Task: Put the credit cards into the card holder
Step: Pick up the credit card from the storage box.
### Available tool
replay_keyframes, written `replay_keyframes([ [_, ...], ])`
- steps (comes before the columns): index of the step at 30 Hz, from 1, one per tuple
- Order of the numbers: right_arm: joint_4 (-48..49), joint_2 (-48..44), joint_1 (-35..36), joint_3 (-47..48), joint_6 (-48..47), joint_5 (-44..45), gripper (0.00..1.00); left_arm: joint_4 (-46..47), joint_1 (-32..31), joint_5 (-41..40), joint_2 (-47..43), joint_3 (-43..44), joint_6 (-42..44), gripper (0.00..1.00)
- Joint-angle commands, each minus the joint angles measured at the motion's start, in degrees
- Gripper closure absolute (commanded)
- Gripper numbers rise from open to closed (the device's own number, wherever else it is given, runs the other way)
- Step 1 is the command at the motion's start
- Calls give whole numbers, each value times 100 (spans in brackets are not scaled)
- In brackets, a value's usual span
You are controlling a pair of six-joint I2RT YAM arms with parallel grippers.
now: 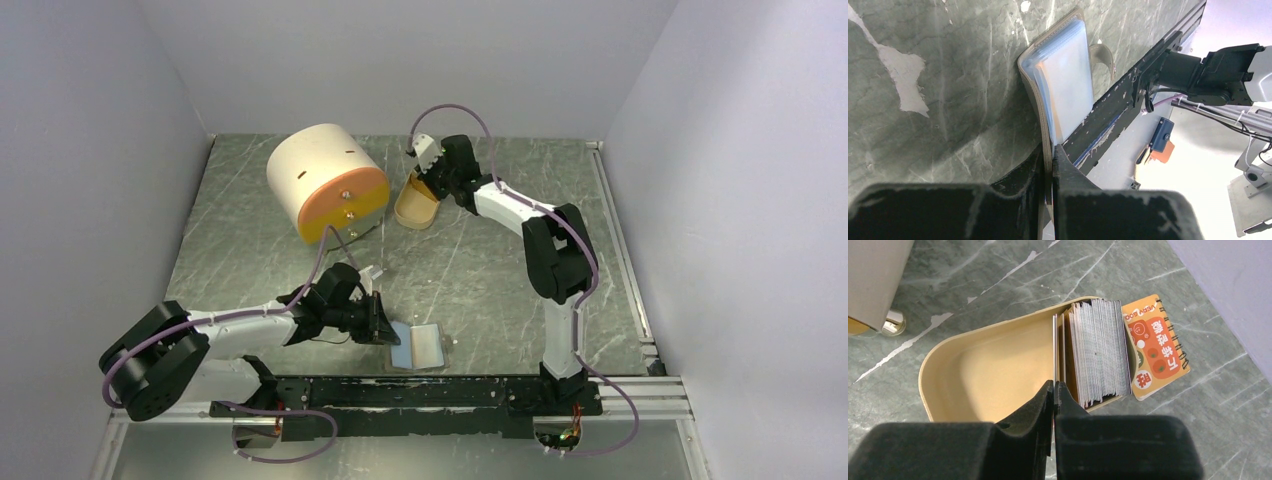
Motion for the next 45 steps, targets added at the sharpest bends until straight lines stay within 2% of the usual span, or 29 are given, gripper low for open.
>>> replay_keyframes([
  [1, 182, -50, -55, 19, 138, 59, 93, 247, 36, 159, -32, -8, -9, 89],
  [4, 191, 58, -77, 109, 149, 150, 93, 227, 35, 137, -95, -39, -31, 89],
  [8, 127, 197, -104, 281, 142, 197, 88, 250, 36, 134, -143, -85, -58, 89],
  [14, 11, 355, -168, 485, 107, 95, 100, 235, 36, 152, -82, -38, -32, 90],
  [22, -255, 111, -178, 506, 354, -480, 100, 219, 35, 136, -35, -18, -34, 90],
  [29, -20, -671, -174, -235, 1298, -479, 100, -99, 41, -194, -206, -4, -95, 88],
  [36, -487, -1591, -170, -901, 2761, -136, 100, -367, 104, -687, -295, -1, -165, 91],
  [41, -789, -2570, -169, -1739, 4023, -42, 100, -65, 245, -857, -398, -216, -297, 91],
  [45, -587, -3519, -117, -2733, 5046, -431, 100, 229, 323, -855, -463, -393, -411, 90],
])
